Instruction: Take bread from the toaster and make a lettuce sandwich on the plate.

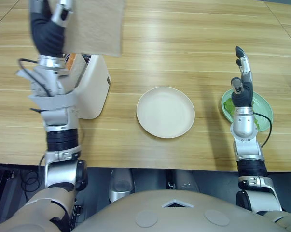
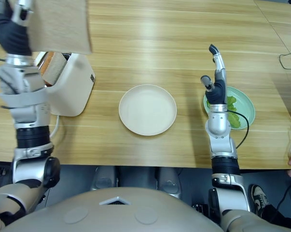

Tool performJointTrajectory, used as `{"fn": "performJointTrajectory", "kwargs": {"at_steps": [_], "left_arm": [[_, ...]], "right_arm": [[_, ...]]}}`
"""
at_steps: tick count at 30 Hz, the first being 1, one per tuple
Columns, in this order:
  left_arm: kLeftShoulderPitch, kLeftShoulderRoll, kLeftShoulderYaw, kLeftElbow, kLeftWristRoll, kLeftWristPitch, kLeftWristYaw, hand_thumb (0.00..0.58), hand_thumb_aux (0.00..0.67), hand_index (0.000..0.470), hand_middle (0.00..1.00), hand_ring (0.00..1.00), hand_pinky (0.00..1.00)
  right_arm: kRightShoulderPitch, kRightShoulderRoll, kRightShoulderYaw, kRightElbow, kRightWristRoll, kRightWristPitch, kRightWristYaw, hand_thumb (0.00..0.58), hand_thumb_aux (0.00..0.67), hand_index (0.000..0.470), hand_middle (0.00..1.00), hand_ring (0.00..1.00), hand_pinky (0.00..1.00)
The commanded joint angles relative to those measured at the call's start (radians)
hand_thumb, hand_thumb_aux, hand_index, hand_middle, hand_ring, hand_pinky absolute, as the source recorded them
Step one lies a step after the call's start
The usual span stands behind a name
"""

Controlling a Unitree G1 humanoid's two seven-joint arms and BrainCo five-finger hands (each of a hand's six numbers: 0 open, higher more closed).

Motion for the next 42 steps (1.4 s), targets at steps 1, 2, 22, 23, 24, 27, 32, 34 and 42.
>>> {"fn": "performJointTrajectory", "kwargs": {"at_steps": [1,2,22,23,24,27,32,34,42], "left_arm": [[-0.007,-0.086,-0.118,0.162,0.089,0.035,-0.018,0.580,0.670,0.460,1.00,1.00,1.00],[-0.011,-0.117,-0.133,0.217,0.102,0.048,-0.009,0.580,0.670,0.460,1.00,1.00,1.00],[0.000,-0.267,-0.382,0.819,0.502,-0.112,0.145,0.580,0.670,0.460,1.00,1.00,1.00],[-0.002,-0.265,-0.381,0.822,0.504,-0.116,0.144,0.580,0.670,0.460,1.00,1.00,1.00],[-0.002,-0.263,-0.381,0.823,0.507,-0.120,0.143,0.580,0.670,0.460,1.00,1.00,1.00],[-0.003,-0.244,-0.391,0.811,0.530,-0.134,0.145,0.580,0.670,0.460,1.00,1.00,1.00],[-0.016,-0.187,-0.398,0.717,0.555,-0.157,0.102,0.580,0.670,0.460,1.00,1.00,1.00],[-0.034,-0.168,-0.392,0.676,0.547,-0.152,0.073,0.580,0.670,0.460,1.00,1.00,1.00],[-0.148,-0.058,-0.449,0.651,0.636,-0.140,-0.046,0.580,0.670,0.460,1.00,1.00,1.00]], "right_arm": [[0.010,-0.060,-0.029,0.089,-0.050,0.096,-0.036,0.000,0.000,0.000,0.00,0.00,0.00],[0.014,-0.078,-0.028,0.106,-0.070,0.122,-0.047,0.000,0.000,0.000,0.00,0.00,0.00],[0.085,-0.300,0.017,0.119,-0.266,0.351,-0.117,0.000,0.000,0.000,0.00,0.00,0.00],[0.085,-0.310,0.026,0.138,-0.282,0.364,-0.125,0.000,0.000,0.000,0.00,0.00,0.00],[0.086,-0.318,0.034,0.154,-0.294,0.374,-0.130,0.000,0.000,0.000,0.00,0.00,0.00],[0.086,-0.341,0.081,0.225,-0.337,0.412,-0.132,0.000,0.000,0.000,0.00,0.00,0.00],[0.084,-0.366,0.130,0.306,-0.349,0.427,-0.124,0.000,0.000,0.000,0.00,0.00,0.00],[0.076,-0.368,0.149,0.333,-0.349,0.425,-0.121,0.000,0.000,0.000,0.00,0.00,0.00],[0.046,-0.394,0.228,0.393,-0.374,0.435,-0.094,0.000,0.000,0.000,0.00,0.00,0.00]]}}
